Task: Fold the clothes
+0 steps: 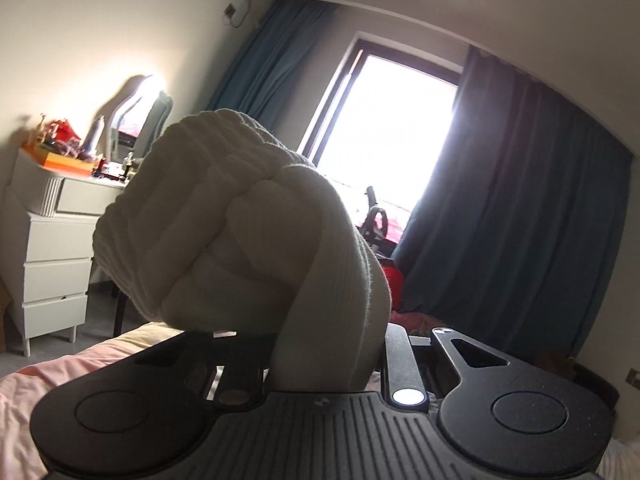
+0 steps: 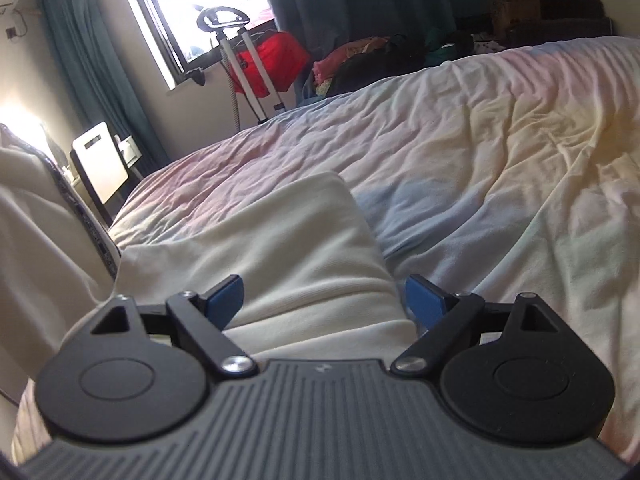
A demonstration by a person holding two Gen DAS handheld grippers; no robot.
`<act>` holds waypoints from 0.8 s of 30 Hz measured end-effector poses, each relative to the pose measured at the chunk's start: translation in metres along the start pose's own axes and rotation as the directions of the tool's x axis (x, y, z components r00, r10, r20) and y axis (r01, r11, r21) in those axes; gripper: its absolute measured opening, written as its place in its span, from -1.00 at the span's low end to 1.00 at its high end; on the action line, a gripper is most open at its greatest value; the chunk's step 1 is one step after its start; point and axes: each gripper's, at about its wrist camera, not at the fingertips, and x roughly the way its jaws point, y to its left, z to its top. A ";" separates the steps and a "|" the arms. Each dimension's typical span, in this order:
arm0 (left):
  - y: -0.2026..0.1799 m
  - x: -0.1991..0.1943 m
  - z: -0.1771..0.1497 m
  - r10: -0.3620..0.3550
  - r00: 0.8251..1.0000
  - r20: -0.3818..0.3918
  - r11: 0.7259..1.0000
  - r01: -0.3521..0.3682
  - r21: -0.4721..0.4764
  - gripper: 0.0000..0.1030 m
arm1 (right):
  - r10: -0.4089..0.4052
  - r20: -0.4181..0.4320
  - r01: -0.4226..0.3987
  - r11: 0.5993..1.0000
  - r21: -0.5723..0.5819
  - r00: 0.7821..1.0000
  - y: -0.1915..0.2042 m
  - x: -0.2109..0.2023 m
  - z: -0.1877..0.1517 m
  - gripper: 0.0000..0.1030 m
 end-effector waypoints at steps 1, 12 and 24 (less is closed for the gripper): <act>-0.020 0.005 -0.009 -0.014 1.000 0.001 1.000 0.014 0.026 -0.57 | -0.006 0.009 0.006 1.000 0.030 1.000 -0.007 -0.001 0.004 0.73; -0.158 0.034 -0.149 -0.145 0.983 -0.109 0.874 0.179 0.452 -0.58 | -0.094 0.122 0.053 0.951 0.303 0.988 -0.082 -0.023 0.019 0.74; -0.192 0.058 -0.272 -0.116 0.934 -0.338 0.574 0.341 0.745 0.27 | -0.128 0.075 0.087 0.911 0.404 0.989 -0.102 -0.005 0.012 0.74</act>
